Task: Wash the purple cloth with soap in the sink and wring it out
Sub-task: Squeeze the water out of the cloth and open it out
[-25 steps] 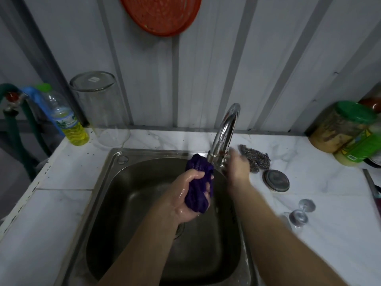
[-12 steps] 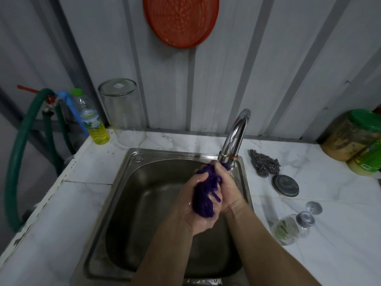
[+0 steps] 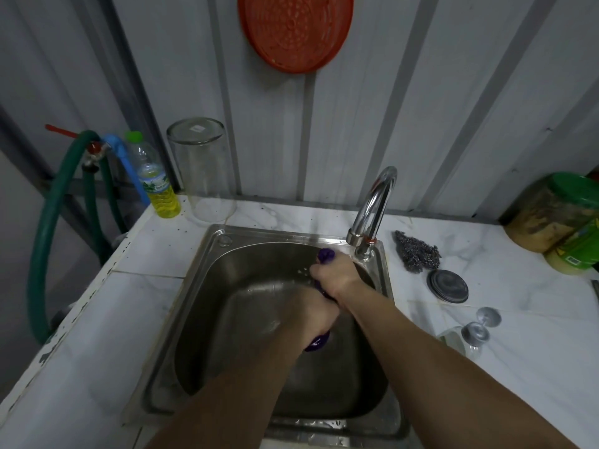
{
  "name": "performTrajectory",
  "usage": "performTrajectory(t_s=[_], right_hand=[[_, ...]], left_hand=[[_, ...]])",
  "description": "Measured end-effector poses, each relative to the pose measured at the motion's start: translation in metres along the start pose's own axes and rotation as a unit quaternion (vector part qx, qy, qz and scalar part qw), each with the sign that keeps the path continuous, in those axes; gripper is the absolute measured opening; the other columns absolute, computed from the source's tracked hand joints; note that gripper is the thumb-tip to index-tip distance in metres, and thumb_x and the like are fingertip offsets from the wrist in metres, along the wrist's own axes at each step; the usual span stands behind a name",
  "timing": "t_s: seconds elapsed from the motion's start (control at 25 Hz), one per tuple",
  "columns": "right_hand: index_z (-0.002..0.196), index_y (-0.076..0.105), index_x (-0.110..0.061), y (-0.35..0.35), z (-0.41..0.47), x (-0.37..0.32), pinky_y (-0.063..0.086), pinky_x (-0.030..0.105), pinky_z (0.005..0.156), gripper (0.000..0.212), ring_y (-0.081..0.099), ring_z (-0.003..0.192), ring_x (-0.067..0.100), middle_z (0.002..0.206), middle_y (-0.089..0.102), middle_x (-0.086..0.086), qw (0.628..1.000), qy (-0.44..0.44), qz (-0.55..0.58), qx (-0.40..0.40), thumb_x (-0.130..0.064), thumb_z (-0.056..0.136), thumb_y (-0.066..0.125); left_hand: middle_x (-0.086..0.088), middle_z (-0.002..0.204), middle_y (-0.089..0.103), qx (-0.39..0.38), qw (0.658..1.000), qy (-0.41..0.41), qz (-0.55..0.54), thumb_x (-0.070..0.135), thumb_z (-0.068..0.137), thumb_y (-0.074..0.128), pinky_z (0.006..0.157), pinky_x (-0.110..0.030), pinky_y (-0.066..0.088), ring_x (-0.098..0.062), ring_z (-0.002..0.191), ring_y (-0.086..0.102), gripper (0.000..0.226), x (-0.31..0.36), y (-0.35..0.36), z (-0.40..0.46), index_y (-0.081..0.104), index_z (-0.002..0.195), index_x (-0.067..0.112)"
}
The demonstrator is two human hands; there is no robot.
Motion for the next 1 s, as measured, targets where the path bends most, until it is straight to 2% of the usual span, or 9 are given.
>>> performTrajectory(t_s=[0.12,0.2,0.32,0.48,0.6,0.76,0.84,0.92,1.0], right_hand=[[0.074,0.058,-0.022,0.000,-0.001,0.005,0.050,0.033,0.066,0.017,0.064,0.073,0.024,0.074,0.065,0.005,0.999,0.007,-0.026,0.046,-0.012,0.078,0.071],[0.074,0.057,-0.023,-0.004,-0.004,0.004,0.052,0.036,0.068,0.017,0.062,0.071,0.024,0.071,0.064,0.003,0.997,-0.022,0.029,0.065,-0.011,0.077,0.070],[0.070,0.058,-0.026,-0.018,-0.013,0.003,0.052,0.029,0.057,0.028,0.061,0.060,0.015,0.060,0.061,-0.005,0.975,-0.060,0.187,0.107,-0.002,0.080,0.066],[0.064,0.060,-0.040,-0.028,-0.038,-0.009,0.052,0.020,0.053,0.038,0.061,0.055,0.004,0.057,0.062,-0.013,0.955,-0.139,0.235,0.120,-0.010,0.087,0.068],[0.071,0.060,-0.041,-0.017,-0.063,-0.015,0.059,0.025,0.066,0.033,0.068,0.070,0.015,0.070,0.067,-0.006,0.949,-0.184,0.235,0.098,-0.016,0.090,0.071],[0.087,0.065,-0.025,-0.012,-0.086,0.001,0.060,0.035,0.073,0.012,0.070,0.072,0.013,0.079,0.070,-0.002,0.896,-0.088,0.404,0.163,-0.020,0.091,0.075],[0.104,0.063,-0.015,-0.002,-0.083,0.012,0.063,0.044,0.080,0.030,0.076,0.082,0.020,0.094,0.074,0.008,0.830,0.052,0.530,0.165,-0.036,0.088,0.077],[0.113,0.056,-0.012,0.014,-0.076,0.005,0.062,0.052,0.085,0.053,0.078,0.093,0.033,0.108,0.076,0.016,0.763,0.160,0.619,0.092,-0.054,0.086,0.074],[0.114,0.056,-0.006,0.022,-0.068,-0.011,0.058,0.055,0.093,0.058,0.072,0.110,0.038,0.118,0.074,0.016,0.747,0.210,0.630,-0.005,-0.060,0.093,0.060]], left_hand=[[-0.011,0.100,0.077,0.021,1.000,0.008,0.012,0.031,0.086,0.058,0.079,-0.034,0.056,-0.032,0.095,0.072,0.026,-0.010,0.006,0.001,0.074,0.096,0.013],[-0.010,0.088,0.076,0.032,0.995,0.009,-0.090,0.035,0.074,0.066,0.078,-0.041,0.061,-0.030,0.087,0.073,0.018,-0.010,-0.004,0.000,0.066,0.083,0.019],[-0.006,0.083,0.075,-0.054,0.952,-0.041,-0.298,0.040,0.046,0.079,0.072,-0.047,0.061,-0.025,0.079,0.072,0.055,-0.019,-0.012,-0.012,0.067,0.095,0.017],[-0.020,0.122,0.073,-0.280,0.744,-0.135,-0.591,0.080,0.066,0.070,0.081,-0.054,0.061,-0.043,0.106,0.072,0.085,-0.013,0.002,-0.055,0.075,0.117,0.012],[-0.027,0.109,0.076,-0.215,0.588,-0.173,-0.760,0.071,0.082,0.062,0.074,-0.055,0.063,-0.044,0.095,0.075,0.078,0.006,-0.006,-0.052,0.071,0.116,0.001],[-0.016,0.094,0.078,0.004,0.637,-0.183,-0.749,0.033,0.092,0.071,0.081,-0.047,0.063,-0.031,0.086,0.075,0.032,0.012,-0.028,-0.038,0.067,0.104,0.004],[-0.011,0.090,0.077,0.132,0.685,-0.133,-0.704,0.022,0.090,0.075,0.076,-0.043,0.065,-0.027,0.082,0.076,0.020,0.010,-0.048,-0.037,0.069,0.101,0.006],[-0.004,0.076,0.078,0.226,0.728,-0.050,-0.646,0.025,0.086,0.078,0.072,-0.042,0.065,-0.025,0.077,0.077,0.009,0.019,-0.075,-0.043,0.072,0.088,0.020],[-0.003,0.064,0.074,0.259,0.774,0.041,-0.576,0.041,0.080,0.078,0.071,-0.044,0.064,-0.023,0.067,0.075,0.018,0.037,-0.097,-0.051,0.070,0.071,0.028]])
Point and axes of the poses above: each hand's wrist, its own z-axis towards the middle knuckle, its own y-axis out of the palm, x = y × z, the point moved 7 cm from there along z, towards the middle knuckle
